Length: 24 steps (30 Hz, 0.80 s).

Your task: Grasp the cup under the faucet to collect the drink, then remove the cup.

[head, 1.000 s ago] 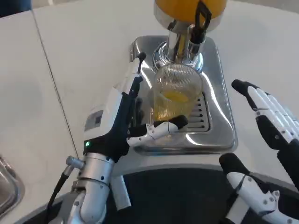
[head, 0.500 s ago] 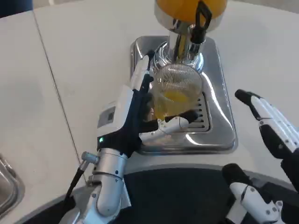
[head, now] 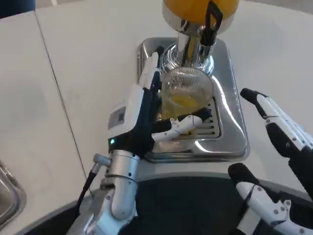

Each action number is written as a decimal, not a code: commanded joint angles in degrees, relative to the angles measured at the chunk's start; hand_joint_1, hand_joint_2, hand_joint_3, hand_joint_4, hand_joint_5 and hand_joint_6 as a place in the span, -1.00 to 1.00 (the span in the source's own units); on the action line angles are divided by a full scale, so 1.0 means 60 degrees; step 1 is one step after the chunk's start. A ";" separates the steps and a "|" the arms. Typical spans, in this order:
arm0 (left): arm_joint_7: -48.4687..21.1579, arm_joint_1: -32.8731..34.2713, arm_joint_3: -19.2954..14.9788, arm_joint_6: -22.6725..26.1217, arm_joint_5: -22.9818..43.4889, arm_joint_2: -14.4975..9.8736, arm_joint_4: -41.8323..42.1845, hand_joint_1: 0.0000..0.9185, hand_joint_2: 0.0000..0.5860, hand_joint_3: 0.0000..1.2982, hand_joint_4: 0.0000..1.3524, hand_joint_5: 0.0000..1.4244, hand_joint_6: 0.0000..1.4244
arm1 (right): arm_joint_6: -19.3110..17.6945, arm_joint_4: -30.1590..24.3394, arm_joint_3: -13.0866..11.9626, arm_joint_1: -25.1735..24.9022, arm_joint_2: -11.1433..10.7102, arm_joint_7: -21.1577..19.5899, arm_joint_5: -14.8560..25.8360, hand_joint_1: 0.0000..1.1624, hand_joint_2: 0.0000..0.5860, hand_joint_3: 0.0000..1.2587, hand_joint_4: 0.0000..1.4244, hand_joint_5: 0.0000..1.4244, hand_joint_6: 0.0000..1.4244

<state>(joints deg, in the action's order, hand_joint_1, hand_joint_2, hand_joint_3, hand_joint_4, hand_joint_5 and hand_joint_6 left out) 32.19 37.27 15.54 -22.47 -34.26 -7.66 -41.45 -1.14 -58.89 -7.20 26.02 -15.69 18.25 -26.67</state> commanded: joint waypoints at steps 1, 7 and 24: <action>0.0268 0.0041 0.0212 0.0094 -0.0134 0.0238 -0.0233 0.04 -0.81 -0.77 -0.68 -0.07 0.24 | 0.0181 -0.0118 -0.0067 0.0082 0.0040 0.0077 0.0073 -0.48 0.55 -0.94 -1.00 -0.94 -0.89; 0.1175 -0.0042 0.0594 0.0477 -0.0597 0.0616 -0.0024 0.20 -0.78 0.13 0.33 0.67 0.99 | 0.0314 -0.0178 -0.0241 0.0134 0.0053 0.0106 0.0135 -0.48 0.55 -0.94 -1.00 -0.93 -0.89; 0.1302 -0.0500 0.0332 0.0961 -0.0315 0.0784 0.1223 0.46 -1.00 0.78 0.69 0.98 1.00 | 0.0765 -0.0183 -0.0210 -0.0109 0.0013 0.0249 0.0180 -0.48 0.55 -0.94 -1.00 -0.92 -0.87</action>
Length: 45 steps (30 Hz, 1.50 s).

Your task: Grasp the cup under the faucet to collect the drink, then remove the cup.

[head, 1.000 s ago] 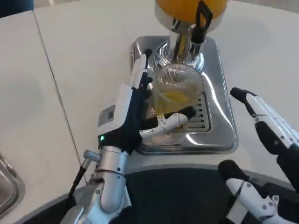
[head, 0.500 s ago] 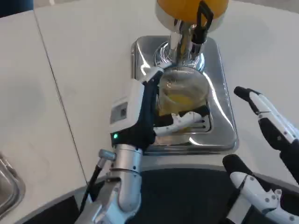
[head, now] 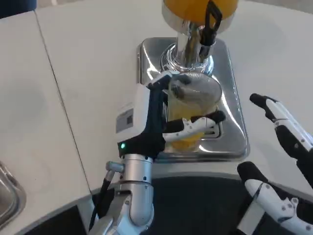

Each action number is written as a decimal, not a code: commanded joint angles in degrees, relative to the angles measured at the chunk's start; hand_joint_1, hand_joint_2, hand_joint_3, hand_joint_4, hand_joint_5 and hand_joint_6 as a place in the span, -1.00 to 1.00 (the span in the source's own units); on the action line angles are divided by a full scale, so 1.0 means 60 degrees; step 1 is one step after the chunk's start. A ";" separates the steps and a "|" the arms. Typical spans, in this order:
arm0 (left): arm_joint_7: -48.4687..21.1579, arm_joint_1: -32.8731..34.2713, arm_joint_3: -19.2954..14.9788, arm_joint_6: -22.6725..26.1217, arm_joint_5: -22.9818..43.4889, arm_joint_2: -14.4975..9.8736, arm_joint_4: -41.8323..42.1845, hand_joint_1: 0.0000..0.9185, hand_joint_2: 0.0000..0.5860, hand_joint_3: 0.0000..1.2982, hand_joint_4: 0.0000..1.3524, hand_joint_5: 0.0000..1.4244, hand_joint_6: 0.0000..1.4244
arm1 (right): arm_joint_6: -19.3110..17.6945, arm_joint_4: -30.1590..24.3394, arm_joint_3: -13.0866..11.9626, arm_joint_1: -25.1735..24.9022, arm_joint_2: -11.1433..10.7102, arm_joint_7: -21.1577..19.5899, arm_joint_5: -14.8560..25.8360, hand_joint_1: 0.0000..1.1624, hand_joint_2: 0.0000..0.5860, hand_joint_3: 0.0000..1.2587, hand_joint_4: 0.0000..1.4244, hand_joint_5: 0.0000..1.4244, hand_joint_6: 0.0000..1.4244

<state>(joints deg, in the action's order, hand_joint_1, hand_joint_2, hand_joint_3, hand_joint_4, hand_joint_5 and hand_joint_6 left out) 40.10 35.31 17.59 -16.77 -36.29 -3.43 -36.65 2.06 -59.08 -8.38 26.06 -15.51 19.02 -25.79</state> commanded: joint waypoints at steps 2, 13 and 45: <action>-0.0070 -0.0239 -0.0037 0.0021 0.0023 0.0038 0.0544 0.50 -1.00 0.79 0.69 0.96 1.00 | 0.0263 -0.0151 -0.0023 -0.0149 -0.0028 0.0146 0.0044 -0.48 0.55 -0.94 -1.00 -0.92 -0.86; -0.0833 -0.0953 -0.0903 -0.0157 0.0293 -0.1459 0.1934 0.61 -1.00 0.79 0.65 0.92 1.00 | 0.0143 0.0120 0.0105 -0.0253 -0.0020 0.0039 0.0034 -0.48 0.55 -0.94 -1.00 -0.90 -0.85; -0.3928 -0.5498 -0.3635 -0.0688 0.2148 -0.3376 0.7604 0.57 -1.00 0.78 0.65 0.94 1.00 | -0.1373 0.0415 -0.0024 -0.0216 -0.1030 -0.0142 -0.0907 -0.67 0.83 -0.94 -1.00 -1.00 -0.95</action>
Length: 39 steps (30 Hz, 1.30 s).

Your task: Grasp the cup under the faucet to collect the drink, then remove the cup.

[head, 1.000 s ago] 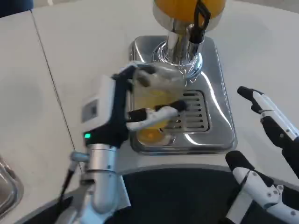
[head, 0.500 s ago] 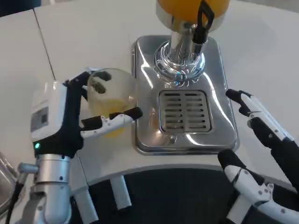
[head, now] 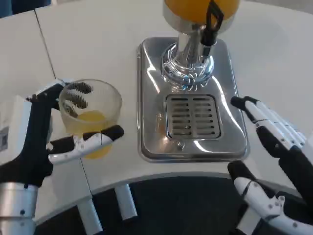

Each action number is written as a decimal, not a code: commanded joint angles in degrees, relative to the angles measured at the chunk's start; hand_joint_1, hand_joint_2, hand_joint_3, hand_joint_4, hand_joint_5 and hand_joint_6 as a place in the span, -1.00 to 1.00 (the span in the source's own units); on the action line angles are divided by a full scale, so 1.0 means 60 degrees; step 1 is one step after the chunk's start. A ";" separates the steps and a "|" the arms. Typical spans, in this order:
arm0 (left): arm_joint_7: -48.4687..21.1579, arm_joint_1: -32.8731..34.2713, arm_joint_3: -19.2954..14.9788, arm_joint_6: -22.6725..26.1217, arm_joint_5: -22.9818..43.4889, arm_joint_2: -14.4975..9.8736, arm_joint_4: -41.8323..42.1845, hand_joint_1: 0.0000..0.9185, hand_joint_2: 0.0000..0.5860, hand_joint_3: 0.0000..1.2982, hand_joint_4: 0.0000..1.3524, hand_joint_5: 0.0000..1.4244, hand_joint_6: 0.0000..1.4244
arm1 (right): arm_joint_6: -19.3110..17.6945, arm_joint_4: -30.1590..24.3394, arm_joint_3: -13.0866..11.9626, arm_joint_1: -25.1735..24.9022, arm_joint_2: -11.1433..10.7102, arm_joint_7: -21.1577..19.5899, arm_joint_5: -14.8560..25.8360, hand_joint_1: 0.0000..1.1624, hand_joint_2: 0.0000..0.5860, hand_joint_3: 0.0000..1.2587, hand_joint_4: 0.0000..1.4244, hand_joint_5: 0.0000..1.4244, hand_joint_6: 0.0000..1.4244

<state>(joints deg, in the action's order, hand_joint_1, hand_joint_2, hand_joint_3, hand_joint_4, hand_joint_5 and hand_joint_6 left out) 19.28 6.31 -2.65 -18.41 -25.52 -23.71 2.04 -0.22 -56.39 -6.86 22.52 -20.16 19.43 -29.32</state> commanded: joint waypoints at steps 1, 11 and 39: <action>-0.0592 -0.0905 -0.0315 -0.0461 0.0438 0.0049 0.1466 0.57 -1.00 0.78 0.65 0.94 1.00 | -0.1273 -0.0031 -0.0359 0.0489 -0.0292 -0.0277 -0.0396 -0.67 0.87 -0.94 -1.00 -1.00 -0.95; -0.1423 -0.2374 -0.0443 -0.0837 0.0770 0.0440 0.3104 0.55 -1.00 0.77 0.65 0.94 1.00 | -0.3781 0.0364 -0.1045 0.1630 -0.0344 -0.0949 -0.1509 -0.72 0.96 -0.95 -1.00 -1.00 -1.00; -0.2185 -0.4449 -0.0014 -0.3007 0.0058 0.1148 0.4450 0.55 -1.00 0.76 0.63 0.94 1.00 | -0.7009 0.0844 -0.1902 0.3776 0.0797 -0.2125 -0.2045 -0.77 1.00 -0.99 -1.00 -1.00 -1.00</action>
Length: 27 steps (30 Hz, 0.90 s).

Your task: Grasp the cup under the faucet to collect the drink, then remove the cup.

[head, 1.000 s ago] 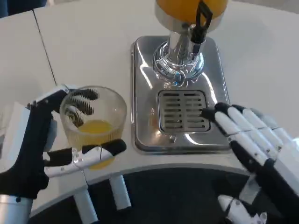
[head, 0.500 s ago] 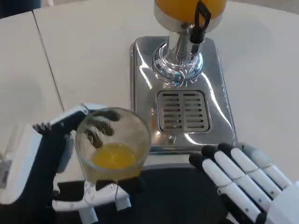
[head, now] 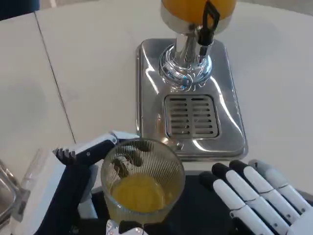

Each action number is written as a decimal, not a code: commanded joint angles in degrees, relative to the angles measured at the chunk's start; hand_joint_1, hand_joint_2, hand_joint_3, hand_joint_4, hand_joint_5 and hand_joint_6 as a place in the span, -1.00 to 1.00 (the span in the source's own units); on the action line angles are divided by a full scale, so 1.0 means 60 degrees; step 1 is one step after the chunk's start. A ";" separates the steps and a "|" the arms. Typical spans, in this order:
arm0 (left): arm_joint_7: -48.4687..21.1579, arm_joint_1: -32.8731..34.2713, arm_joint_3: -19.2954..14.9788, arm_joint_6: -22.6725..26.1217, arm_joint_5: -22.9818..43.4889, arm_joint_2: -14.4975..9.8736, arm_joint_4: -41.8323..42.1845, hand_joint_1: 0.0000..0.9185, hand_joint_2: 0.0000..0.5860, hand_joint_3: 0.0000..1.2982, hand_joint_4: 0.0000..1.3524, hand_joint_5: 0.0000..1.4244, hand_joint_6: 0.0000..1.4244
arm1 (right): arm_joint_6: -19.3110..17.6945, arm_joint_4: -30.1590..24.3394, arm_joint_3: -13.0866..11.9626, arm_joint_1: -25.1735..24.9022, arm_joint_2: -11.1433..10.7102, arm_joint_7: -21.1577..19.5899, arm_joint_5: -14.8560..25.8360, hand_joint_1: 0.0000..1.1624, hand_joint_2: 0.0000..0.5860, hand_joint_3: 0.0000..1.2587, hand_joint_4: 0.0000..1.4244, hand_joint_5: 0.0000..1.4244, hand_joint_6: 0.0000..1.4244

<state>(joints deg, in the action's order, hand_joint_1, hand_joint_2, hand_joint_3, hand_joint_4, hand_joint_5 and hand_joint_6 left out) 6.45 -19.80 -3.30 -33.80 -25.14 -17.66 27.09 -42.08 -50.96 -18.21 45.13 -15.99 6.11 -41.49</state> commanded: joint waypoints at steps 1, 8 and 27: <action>-0.0048 -0.0111 0.0102 -0.0448 -0.0011 0.0176 0.0264 0.55 -1.00 0.76 0.63 0.94 1.00 | -0.0003 -0.0073 0.0025 -0.0004 0.0132 0.0116 -0.0030 -0.77 1.00 -0.99 -1.00 -1.00 -1.00; -0.0040 -0.0118 0.0089 -0.0461 0.0044 0.0354 0.0213 0.55 -1.00 0.77 0.63 0.94 1.00 | 0.0101 -0.0206 0.0306 -0.0047 0.0352 0.0336 -0.0176 -0.77 1.00 -0.99 -1.00 -1.00 -1.00; -0.0061 -0.0072 -0.0032 -0.0435 0.0170 0.0367 0.0112 0.55 -1.00 0.77 0.63 0.94 1.00 | 0.0512 -0.0154 0.0826 -0.0414 0.0649 0.0671 -0.0487 -0.78 1.00 -0.98 -1.00 -1.00 -1.00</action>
<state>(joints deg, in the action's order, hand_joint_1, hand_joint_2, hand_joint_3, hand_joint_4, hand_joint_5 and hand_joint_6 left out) 6.32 -20.19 -3.48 -34.92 -25.16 -16.07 27.30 -39.30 -52.23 -13.43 42.84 -11.94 9.90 -43.63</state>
